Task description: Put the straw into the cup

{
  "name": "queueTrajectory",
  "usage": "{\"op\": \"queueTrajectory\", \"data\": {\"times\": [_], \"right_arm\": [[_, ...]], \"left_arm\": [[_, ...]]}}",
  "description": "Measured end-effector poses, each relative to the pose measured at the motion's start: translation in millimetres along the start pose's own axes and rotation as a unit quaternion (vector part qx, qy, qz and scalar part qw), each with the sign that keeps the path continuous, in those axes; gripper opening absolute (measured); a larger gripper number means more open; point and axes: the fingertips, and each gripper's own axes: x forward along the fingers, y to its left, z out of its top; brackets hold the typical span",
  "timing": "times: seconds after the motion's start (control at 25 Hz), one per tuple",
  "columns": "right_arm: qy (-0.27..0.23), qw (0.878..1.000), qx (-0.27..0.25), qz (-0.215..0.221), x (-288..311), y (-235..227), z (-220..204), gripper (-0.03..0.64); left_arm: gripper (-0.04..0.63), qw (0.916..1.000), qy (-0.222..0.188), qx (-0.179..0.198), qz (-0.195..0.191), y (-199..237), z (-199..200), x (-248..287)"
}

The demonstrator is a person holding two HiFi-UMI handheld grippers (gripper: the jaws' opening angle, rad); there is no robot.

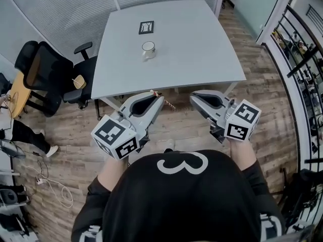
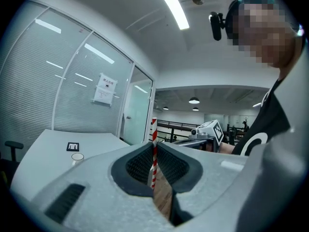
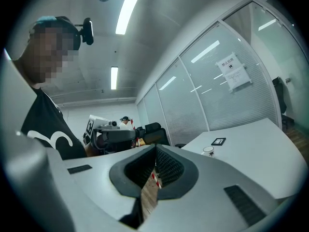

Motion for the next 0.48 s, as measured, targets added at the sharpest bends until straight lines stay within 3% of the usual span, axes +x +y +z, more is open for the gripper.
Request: {"op": "queueTrajectory", "data": {"times": [0.48], "right_arm": [[0.016, 0.998, 0.042, -0.031, 88, -88, -7, 0.012]], "left_arm": [[0.034, 0.9986, 0.036, -0.035, -0.017, 126, -17, 40]]}}
